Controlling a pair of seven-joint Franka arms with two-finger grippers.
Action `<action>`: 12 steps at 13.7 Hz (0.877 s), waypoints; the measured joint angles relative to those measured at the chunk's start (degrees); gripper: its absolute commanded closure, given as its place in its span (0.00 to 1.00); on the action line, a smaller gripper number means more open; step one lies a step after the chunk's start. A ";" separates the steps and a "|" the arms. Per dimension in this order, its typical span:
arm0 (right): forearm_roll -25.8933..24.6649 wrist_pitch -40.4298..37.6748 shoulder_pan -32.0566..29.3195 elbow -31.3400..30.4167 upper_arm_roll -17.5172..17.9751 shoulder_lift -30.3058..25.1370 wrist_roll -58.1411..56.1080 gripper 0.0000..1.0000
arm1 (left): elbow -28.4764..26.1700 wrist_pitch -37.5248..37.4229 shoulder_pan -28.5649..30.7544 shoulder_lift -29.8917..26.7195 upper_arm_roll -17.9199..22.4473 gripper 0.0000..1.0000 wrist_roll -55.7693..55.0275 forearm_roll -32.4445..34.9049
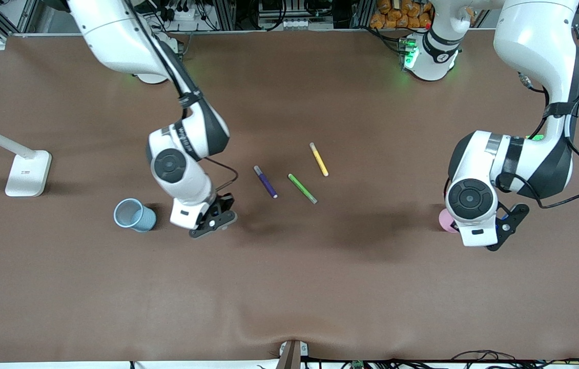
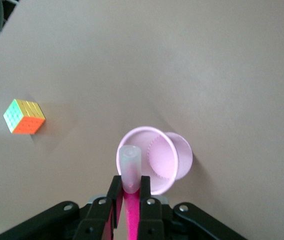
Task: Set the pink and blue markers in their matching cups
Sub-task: 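Carry the pink marker over the pink cup with the left gripper, then lower the pink marker into the pink cup while the right gripper carries blue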
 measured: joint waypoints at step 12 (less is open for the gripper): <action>1.06 -2.91 -6.98 0.12 0.67 -8.51 -36.93 1.00 | -1.10 -0.90 -1.55 4.89 -0.12 1.00 -13.47 16.32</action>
